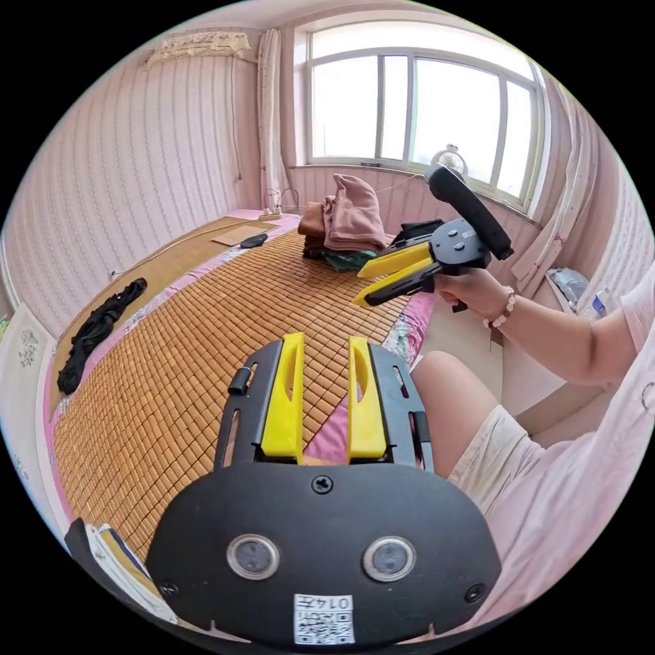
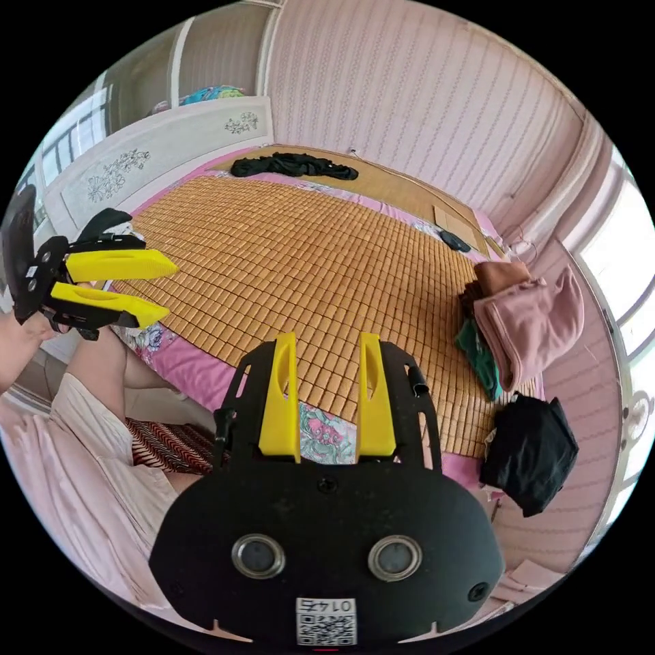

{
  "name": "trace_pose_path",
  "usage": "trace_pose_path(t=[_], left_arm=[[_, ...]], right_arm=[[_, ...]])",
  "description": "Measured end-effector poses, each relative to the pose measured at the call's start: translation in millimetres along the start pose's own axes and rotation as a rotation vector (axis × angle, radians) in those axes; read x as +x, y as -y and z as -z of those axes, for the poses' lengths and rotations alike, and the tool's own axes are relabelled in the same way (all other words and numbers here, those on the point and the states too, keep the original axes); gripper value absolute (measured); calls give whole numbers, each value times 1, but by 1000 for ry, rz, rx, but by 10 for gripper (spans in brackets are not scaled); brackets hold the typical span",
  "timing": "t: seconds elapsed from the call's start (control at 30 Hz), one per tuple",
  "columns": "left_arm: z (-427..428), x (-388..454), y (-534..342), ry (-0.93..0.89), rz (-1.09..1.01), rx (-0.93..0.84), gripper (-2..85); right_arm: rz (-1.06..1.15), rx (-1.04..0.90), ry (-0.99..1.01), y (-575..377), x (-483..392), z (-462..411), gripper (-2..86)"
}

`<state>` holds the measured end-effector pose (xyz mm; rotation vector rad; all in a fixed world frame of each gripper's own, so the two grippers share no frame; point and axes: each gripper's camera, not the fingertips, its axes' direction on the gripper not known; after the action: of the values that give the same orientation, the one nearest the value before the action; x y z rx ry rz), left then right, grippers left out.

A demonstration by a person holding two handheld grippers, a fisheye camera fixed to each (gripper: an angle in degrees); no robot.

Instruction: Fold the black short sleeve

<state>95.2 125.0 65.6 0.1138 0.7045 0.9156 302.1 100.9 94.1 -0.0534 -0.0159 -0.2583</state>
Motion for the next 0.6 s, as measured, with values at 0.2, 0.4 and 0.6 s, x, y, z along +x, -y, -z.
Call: trace_pose_path(t=[0.2, 0.4, 0.6], left_arm=[[-127, 22, 96, -162, -190, -99, 103], [-259, 29, 221, -365, -188, -33, 105], [-360, 32, 281, -485, -52, -94, 120]], right_arm=[[-390, -98, -82, -106, 183, -34, 141], [-691, -15, -249, -188, 309, -45, 153], [-727, -69, -215, -213, 362, -79, 89]])
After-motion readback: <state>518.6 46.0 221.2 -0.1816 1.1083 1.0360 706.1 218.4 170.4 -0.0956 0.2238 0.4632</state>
